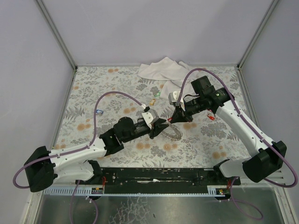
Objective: Remove the keys from the keyring
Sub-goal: Remove the key from the keyring.
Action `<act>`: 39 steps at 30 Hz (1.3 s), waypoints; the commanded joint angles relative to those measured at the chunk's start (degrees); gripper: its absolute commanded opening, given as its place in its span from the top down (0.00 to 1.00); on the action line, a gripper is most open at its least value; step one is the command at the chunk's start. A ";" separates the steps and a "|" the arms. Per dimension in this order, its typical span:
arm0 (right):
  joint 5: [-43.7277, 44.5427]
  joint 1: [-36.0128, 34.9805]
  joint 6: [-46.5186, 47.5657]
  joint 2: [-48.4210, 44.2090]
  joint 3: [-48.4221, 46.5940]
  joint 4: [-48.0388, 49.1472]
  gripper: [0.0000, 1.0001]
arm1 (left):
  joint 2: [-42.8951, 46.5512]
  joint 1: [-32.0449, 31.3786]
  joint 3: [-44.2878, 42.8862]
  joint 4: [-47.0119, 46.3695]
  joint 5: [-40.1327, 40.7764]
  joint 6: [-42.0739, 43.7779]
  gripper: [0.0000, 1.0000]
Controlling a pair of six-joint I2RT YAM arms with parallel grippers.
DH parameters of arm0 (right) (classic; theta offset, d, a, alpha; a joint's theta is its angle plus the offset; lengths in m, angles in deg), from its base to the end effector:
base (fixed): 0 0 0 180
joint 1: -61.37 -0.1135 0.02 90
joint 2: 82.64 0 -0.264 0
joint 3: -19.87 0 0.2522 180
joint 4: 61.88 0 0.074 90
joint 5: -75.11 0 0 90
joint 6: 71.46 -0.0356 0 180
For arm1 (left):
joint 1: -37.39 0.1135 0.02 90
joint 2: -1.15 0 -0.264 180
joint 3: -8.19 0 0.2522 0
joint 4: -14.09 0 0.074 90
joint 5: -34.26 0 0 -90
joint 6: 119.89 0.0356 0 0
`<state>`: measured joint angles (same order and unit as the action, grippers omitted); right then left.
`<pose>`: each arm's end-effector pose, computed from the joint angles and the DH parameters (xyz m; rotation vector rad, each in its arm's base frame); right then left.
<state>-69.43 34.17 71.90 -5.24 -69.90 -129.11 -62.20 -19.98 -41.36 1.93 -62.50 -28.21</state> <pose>0.2209 0.1461 0.3478 -1.6842 1.4359 0.9402 0.1344 -0.2177 0.2862 0.9025 1.3998 -0.8416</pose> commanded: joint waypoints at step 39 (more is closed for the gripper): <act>2.55 0.35 -11.50 -1.10 -1.45 8.74 1.00 | 12.08 -4.58 -2.28 13.14 17.83 -30.81 0.65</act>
<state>-67.86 34.17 66.99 -5.24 -69.90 -126.18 -50.07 -24.17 -41.69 10.33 -47.64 -52.19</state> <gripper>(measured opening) 0.091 0.348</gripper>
